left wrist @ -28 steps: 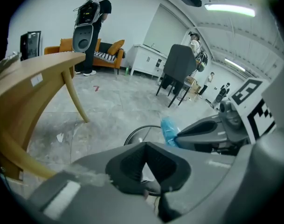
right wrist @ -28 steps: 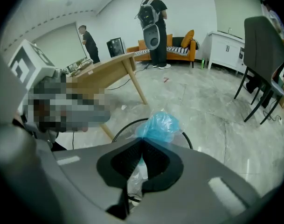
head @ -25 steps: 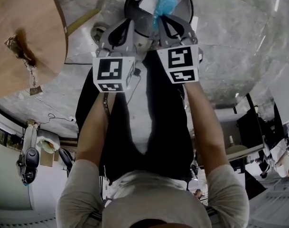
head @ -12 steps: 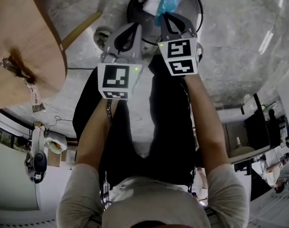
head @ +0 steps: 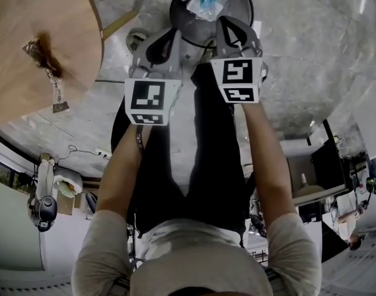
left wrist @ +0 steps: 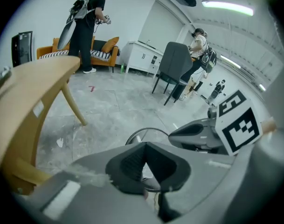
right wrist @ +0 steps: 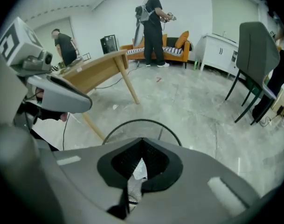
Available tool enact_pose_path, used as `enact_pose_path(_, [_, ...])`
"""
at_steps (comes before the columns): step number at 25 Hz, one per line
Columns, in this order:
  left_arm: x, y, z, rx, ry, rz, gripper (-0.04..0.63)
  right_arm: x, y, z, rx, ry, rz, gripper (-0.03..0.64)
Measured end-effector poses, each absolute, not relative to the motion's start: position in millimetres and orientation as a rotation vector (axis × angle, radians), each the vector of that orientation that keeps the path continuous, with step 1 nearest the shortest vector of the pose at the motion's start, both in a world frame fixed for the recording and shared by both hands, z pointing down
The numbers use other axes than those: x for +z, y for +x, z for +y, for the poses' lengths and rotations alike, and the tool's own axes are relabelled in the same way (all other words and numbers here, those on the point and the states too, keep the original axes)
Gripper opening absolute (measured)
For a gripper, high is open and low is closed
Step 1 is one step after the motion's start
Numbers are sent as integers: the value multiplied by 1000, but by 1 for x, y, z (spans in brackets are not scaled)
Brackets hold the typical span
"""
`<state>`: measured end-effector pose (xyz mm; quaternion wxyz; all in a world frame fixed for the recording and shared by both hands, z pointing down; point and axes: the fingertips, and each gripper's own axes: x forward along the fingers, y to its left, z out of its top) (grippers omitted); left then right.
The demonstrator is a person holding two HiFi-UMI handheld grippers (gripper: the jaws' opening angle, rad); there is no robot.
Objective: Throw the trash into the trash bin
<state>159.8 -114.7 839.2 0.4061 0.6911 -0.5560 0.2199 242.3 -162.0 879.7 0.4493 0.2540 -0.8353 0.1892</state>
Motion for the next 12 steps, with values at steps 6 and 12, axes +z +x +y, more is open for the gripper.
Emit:
enact_pose_path(6, [735,158,-140,527,1797,-1444,18,755,226,-173,450,661,-2202,8])
enact_pose_path(12, [606,155,-148,440,1790,-1513,18,597,223,-171,470,690,-2309,8])
